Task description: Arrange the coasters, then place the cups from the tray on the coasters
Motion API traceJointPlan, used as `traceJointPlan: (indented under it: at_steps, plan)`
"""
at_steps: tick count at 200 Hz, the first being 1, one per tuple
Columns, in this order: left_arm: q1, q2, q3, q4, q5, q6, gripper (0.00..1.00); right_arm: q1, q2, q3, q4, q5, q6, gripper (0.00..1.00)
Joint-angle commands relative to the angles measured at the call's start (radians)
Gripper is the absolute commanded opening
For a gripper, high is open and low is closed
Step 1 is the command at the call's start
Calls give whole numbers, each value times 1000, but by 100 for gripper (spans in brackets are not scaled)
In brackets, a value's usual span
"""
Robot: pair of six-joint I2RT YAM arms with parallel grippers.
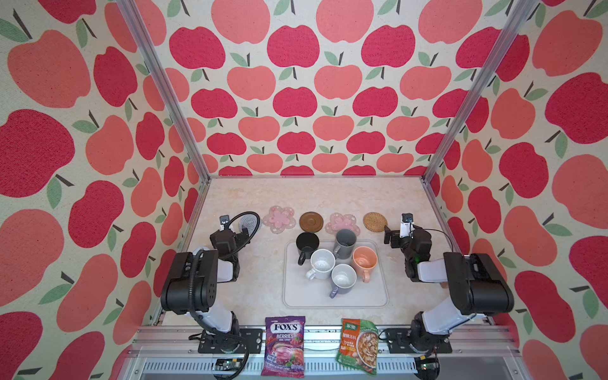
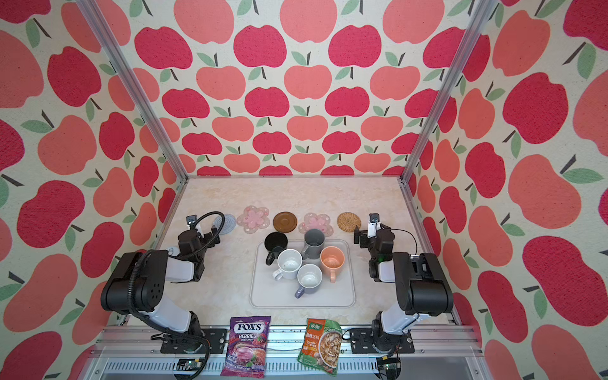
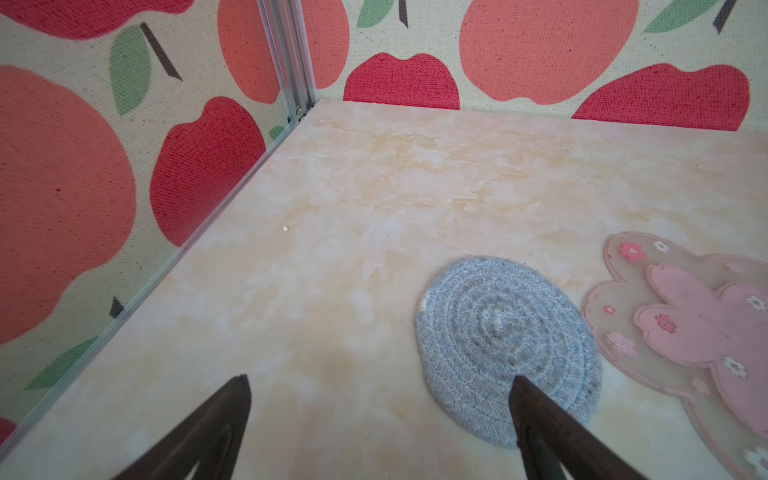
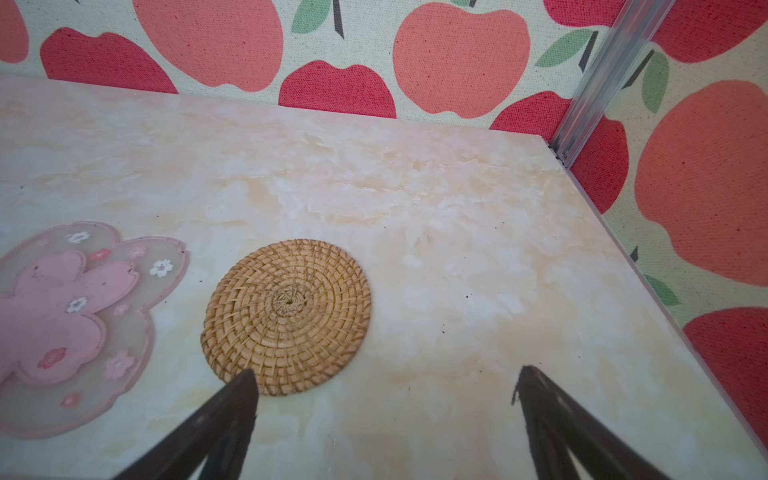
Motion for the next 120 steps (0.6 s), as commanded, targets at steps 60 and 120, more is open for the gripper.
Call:
traceJointPlan:
  at_steps: [60, 120]
  plan:
    - [-2, -2, 8, 14, 2, -4, 99, -6, -3, 14, -15, -8, 9, 99]
    - [2, -4, 9, 10, 13, -7, 99, -7, -2, 16, -21, -12, 9, 99]
